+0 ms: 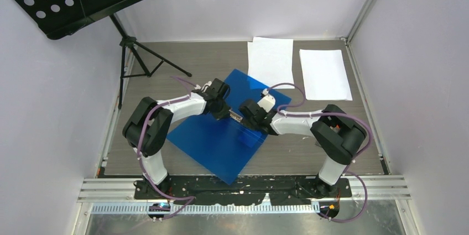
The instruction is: Put the files into the folder
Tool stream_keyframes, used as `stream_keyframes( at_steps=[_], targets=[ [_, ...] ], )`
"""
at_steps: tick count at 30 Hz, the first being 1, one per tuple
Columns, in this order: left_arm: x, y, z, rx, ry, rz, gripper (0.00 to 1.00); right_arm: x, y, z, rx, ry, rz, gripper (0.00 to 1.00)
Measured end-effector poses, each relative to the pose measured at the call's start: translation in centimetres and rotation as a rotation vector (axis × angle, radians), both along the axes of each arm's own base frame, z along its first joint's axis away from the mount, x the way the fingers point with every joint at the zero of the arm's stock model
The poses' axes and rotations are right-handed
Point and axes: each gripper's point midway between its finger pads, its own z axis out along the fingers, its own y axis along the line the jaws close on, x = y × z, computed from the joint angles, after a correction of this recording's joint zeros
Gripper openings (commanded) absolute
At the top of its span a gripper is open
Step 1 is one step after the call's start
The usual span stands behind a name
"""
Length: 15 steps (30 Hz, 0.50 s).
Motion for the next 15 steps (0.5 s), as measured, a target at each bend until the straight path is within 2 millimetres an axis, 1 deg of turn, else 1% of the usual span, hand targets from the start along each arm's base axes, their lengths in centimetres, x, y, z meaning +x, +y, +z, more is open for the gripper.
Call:
stream_keyframes(
  at_steps=[3, 4, 6, 12, 15],
  targets=[
    [0.01, 0.01, 0.0, 0.002, -0.002, -0.004, 0.0, -0.02, 0.01, 0.1, 0.009, -0.029, 0.009, 0.16],
    [0.01, 0.01, -0.02, 0.002, -0.002, -0.004, 0.0, -0.03, 0.04, 0.14, 0.008, -0.042, 0.013, 0.21],
    [0.0, 0.01, -0.02, 0.002, -0.001, -0.005, 0.0, -0.05, 0.18, 0.44, 0.011, -0.074, 0.025, 0.24],
    [0.05, -0.03, -0.05, 0.004, -0.001, -0.011, 0.0, -0.13, 0.51, 0.69, 0.03, -0.173, 0.07, 0.26],
    [0.16, -0.09, -0.05, 0.008, -0.002, -0.018, 0.0, -0.16, 0.61, 0.6, 0.023, -0.194, 0.091, 0.25]
  ],
)
